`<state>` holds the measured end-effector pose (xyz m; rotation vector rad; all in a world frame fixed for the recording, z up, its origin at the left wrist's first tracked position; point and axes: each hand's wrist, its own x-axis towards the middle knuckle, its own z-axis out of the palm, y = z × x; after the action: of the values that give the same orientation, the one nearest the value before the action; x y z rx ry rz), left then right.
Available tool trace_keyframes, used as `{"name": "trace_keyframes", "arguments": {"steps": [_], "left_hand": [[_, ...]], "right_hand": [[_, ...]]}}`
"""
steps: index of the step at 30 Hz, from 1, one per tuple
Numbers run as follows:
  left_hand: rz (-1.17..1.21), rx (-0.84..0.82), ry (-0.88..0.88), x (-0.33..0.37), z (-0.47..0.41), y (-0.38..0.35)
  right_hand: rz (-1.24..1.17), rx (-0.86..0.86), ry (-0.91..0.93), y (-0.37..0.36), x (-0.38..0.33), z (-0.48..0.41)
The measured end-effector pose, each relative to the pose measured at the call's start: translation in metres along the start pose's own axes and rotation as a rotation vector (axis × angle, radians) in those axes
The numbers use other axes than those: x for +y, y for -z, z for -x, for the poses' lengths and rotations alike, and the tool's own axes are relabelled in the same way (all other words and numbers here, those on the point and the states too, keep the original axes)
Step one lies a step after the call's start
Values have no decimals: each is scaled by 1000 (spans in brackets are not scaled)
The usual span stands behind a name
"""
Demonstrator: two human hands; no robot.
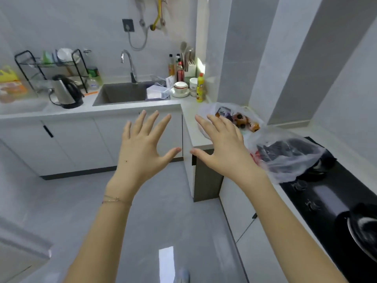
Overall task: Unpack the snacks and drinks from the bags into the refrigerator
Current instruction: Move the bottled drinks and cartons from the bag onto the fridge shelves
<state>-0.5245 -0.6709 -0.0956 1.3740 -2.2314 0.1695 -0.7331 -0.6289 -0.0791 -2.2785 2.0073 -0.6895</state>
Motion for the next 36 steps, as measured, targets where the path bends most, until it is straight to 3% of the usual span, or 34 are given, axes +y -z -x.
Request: {"name": "trace_keyframes", "arguments": {"steps": [6,19,27,36], "left_hand": [[58,-22,-115,0,-99,-81],[164,-251,-232,22,-247,-279],[130,-308,-155,33,-314,-371],[218,-298,44,42,-336,-416]], "right_hand": [[51,37,-186,-27,85,-64],[87,-70,-516,-104,258,-159],[2,-184,-530,-150,348,-216],[-136,-254,-443,-189,394,-272]]}}
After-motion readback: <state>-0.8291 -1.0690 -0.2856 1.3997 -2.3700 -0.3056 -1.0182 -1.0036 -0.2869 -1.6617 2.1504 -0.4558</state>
